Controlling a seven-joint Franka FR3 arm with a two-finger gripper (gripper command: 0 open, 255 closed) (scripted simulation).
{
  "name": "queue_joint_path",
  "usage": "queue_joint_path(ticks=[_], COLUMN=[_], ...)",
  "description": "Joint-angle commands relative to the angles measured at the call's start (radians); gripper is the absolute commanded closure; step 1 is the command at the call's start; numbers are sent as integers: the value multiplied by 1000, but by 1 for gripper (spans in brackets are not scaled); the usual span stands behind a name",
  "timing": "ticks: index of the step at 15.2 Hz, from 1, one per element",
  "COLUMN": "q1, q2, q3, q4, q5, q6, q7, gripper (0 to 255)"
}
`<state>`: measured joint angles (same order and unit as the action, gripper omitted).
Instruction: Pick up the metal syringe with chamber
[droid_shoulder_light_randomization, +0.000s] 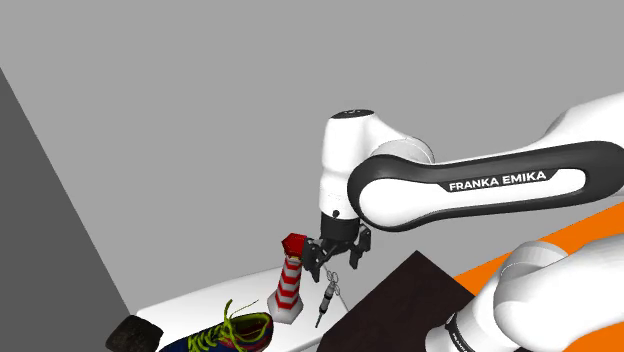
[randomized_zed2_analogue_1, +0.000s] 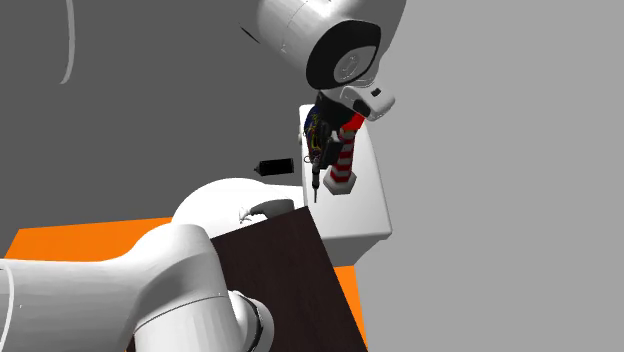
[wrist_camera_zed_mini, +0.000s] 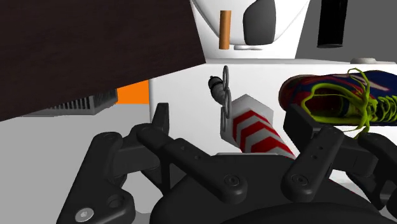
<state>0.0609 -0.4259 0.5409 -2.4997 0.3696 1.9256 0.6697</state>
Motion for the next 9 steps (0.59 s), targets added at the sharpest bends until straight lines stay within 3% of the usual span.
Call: queue_joint_path(ticks=[1,6,7,9], q1=[-2,-4,-4,-4], q2=[20,49,49,49], q3=[9,24,24,24], q4=[-13,-41,-40,-39], q5=[1,3,3,3], q6=[33,89,87,87], q7=[2,1,2,2], gripper=[0,0,255,255])
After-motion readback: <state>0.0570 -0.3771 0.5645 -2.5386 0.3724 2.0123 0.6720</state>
